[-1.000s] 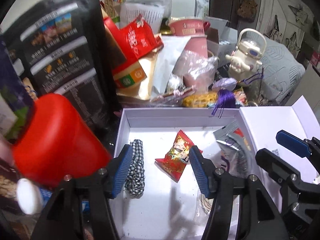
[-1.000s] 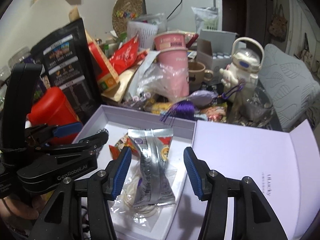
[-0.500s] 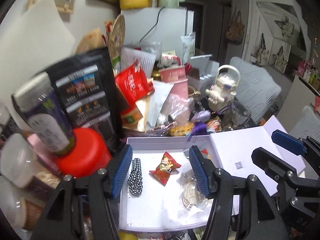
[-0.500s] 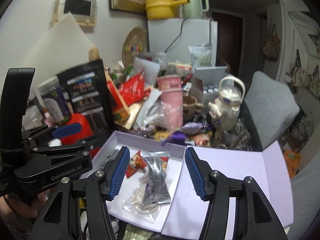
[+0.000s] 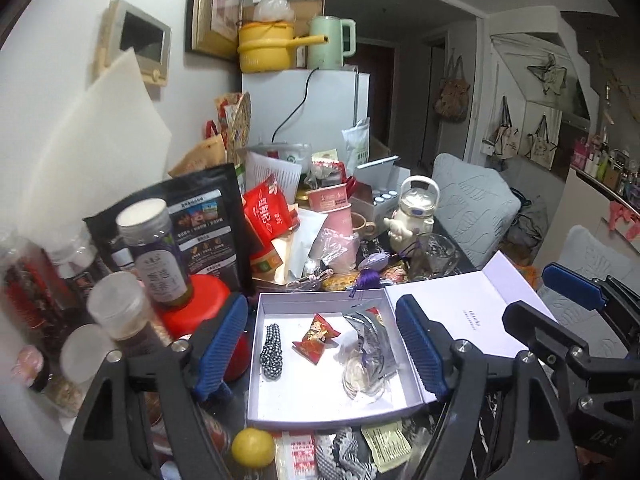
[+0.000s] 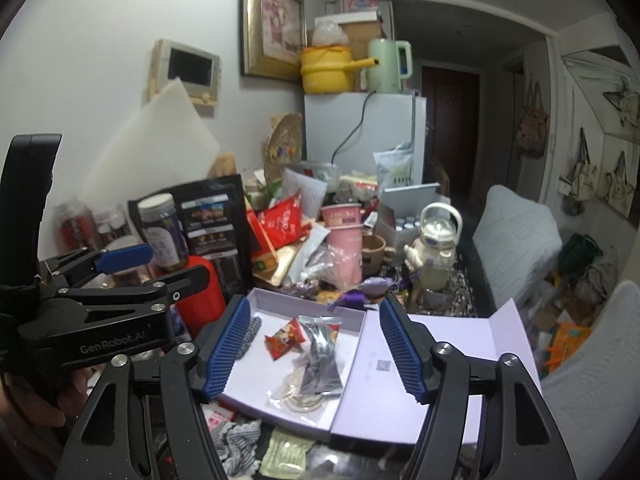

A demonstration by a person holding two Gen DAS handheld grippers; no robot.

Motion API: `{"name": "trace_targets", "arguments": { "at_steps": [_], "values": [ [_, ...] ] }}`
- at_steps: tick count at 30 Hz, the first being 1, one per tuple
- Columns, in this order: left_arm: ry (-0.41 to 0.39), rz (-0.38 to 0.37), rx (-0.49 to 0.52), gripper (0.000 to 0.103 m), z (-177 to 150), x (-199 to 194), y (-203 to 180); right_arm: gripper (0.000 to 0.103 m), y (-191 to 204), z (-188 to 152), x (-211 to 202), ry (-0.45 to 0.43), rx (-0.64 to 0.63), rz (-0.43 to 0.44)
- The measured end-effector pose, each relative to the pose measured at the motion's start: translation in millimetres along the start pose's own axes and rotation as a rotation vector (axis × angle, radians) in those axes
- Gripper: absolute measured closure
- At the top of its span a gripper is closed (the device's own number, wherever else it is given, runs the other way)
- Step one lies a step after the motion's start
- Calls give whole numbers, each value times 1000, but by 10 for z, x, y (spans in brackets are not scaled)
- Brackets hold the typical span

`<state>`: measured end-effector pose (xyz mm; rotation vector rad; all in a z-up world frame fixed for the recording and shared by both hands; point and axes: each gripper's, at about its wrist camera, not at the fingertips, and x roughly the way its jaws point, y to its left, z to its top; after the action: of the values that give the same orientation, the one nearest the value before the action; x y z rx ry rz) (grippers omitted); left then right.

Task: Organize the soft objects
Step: 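Withdraw both grippers from the box back over the table, then grasp the red-and-white snack packet with the left gripper while the right grasps the clear zip bag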

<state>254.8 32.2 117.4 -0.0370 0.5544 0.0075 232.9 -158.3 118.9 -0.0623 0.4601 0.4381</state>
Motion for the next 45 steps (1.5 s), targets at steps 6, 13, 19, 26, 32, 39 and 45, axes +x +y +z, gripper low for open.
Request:
{"name": "trace_targets", "arguments": {
  "at_steps": [6,13,19,26,32,39,45],
  "values": [
    [-34,-34,-2,26,-76,-395,-51,29,4,-95,-359,-37,6,5],
    [-29,-60,36,26,-236,-650,-151,23,66,-291,-703,-56,4,6],
    [-13,-82,39,26,-412,-732,-151,22,124,-490,-866,-51,9,3],
    [21,-102,47,26,-698,-816,-120,22,211,-752,-949,-23,28,37],
    [58,-119,76,26,-987,-858,-117,22,307,-1004,-954,19,45,61],
    [118,-130,54,26,-1327,-742,-60,22,394,-1309,-869,58,78,73],
    [134,-105,31,26,-1567,-640,29,22,397,-1467,-773,88,104,73]
  ]
}}
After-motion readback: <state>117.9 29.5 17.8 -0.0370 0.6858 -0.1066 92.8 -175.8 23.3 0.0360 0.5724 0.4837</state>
